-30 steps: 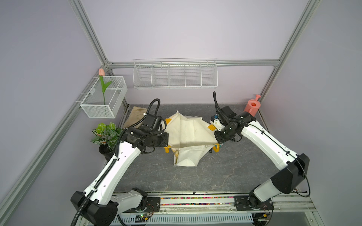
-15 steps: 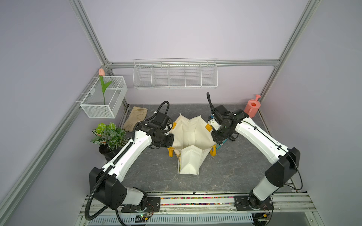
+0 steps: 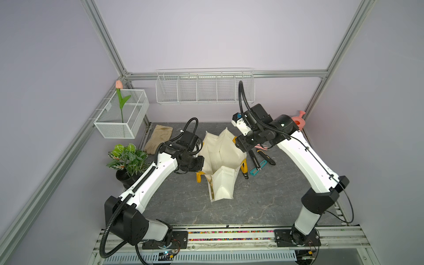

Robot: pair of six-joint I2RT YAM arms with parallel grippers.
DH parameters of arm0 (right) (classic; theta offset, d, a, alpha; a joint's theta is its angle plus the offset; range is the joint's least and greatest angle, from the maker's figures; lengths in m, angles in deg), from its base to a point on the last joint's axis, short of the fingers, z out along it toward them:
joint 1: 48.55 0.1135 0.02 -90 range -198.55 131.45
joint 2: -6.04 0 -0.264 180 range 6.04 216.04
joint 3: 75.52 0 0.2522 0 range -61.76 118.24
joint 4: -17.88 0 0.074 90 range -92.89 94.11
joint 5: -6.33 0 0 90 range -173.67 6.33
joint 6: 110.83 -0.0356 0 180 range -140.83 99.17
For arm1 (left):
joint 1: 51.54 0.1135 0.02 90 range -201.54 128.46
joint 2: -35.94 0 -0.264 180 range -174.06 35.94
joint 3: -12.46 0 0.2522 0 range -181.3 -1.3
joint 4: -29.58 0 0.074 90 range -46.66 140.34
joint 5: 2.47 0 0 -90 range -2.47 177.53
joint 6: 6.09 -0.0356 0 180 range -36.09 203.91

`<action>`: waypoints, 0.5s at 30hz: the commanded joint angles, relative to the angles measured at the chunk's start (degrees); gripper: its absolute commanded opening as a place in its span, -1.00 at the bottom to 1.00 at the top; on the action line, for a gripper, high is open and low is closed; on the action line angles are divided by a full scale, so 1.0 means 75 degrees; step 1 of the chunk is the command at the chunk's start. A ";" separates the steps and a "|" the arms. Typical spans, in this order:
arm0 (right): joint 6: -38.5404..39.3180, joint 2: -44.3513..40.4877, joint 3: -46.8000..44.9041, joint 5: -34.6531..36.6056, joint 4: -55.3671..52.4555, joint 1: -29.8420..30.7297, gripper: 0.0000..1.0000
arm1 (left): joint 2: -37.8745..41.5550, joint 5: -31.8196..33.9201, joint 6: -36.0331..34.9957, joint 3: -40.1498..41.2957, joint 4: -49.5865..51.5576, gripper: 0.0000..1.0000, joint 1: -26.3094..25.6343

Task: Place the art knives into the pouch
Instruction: Open the pouch at the center of the board.

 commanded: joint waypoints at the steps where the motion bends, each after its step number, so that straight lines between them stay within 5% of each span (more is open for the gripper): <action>1: 0.0132 0.0858 0.0440 -0.0525 -0.0225 0.0260 0.21 | 0.0116 -0.0106 -0.0122 -0.0145 -0.0287 -1.00 0.0027; 7: -0.0109 0.1860 0.0550 -0.1157 0.0168 0.0406 0.13 | 0.0309 -0.0155 -0.0086 0.0044 -0.0458 -1.00 0.0032; 15: -0.0546 0.1804 -0.1835 -0.1987 0.2050 0.0496 0.13 | 0.0498 -0.0112 -0.0072 0.0135 -0.0628 -1.00 0.0038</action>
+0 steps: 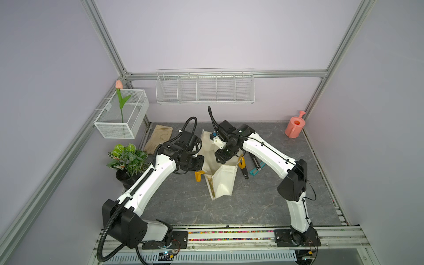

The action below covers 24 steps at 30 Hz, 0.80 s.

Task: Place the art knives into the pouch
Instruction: Open the pouch at the center of the board.

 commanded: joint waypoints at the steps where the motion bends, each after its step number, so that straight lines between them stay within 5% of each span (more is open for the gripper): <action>1: -0.0344 -0.0274 -0.1063 -0.0744 0.1179 0.0067 0.13 | 0.0298 -0.0043 -0.0057 0.0051 -0.0394 -1.00 0.0046; 13: -0.0544 -0.0234 -0.2958 -0.1528 0.3007 0.0699 0.15 | 0.0505 0.0003 0.0223 0.0215 -0.0959 -1.00 0.0043; 24: -0.0419 0.1172 -0.2722 -0.0176 0.1752 0.0681 0.17 | 0.0833 0.0577 0.0223 -0.0430 -0.0631 -1.00 0.0052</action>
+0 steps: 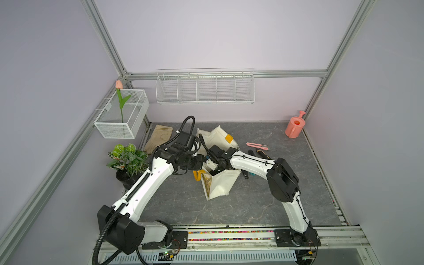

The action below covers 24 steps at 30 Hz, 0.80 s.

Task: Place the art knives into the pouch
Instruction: Open the pouch at the center of the board.

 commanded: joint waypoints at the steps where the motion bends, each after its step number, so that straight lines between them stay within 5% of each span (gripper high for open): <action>1: 0.0094 0.0461 -0.0091 0.0750 -0.0928 -0.0037 0.16 | 0.0513 0.0676 0.0085 -0.0635 -0.0199 -1.00 0.0061; 13: 0.0131 -0.0752 -0.1456 0.2155 -0.1752 -0.0848 0.20 | 0.0682 0.0680 -0.0358 -0.0954 0.0498 -1.00 0.1030; 24: 0.0613 -0.1319 -0.1581 0.1764 -0.2057 -0.0853 0.23 | -0.0127 0.0261 -0.0767 -0.1267 0.0403 -1.00 0.1572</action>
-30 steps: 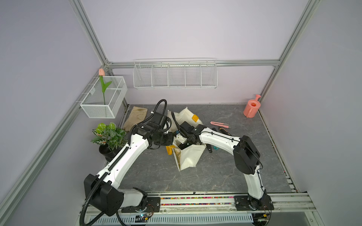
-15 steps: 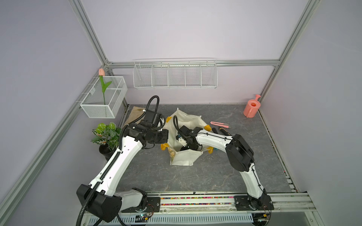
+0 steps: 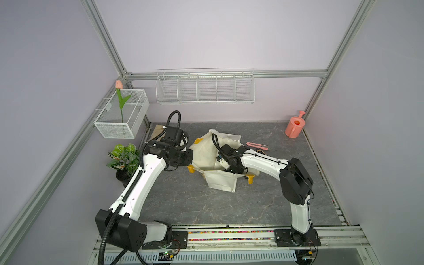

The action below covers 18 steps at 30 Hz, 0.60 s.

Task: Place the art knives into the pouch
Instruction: Open the pouch at the center of the board.

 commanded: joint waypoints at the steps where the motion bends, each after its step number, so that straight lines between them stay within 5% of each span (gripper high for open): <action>1: 0.0211 0.0182 -0.0179 0.0246 -0.1281 -0.0240 0.23 | -0.0011 0.0098 -0.0311 -0.0644 -0.0399 -1.00 0.0303; 5: -0.0004 0.0695 0.0269 -0.0092 -0.1143 -0.0073 0.23 | -0.0171 -0.0682 -0.0164 -0.0475 -0.0800 -0.98 0.0293; 18: -0.0483 0.0883 0.1268 -0.0569 -0.1079 0.0151 0.28 | -0.0791 -0.1466 -0.0149 -0.0795 -0.1244 -0.24 0.0200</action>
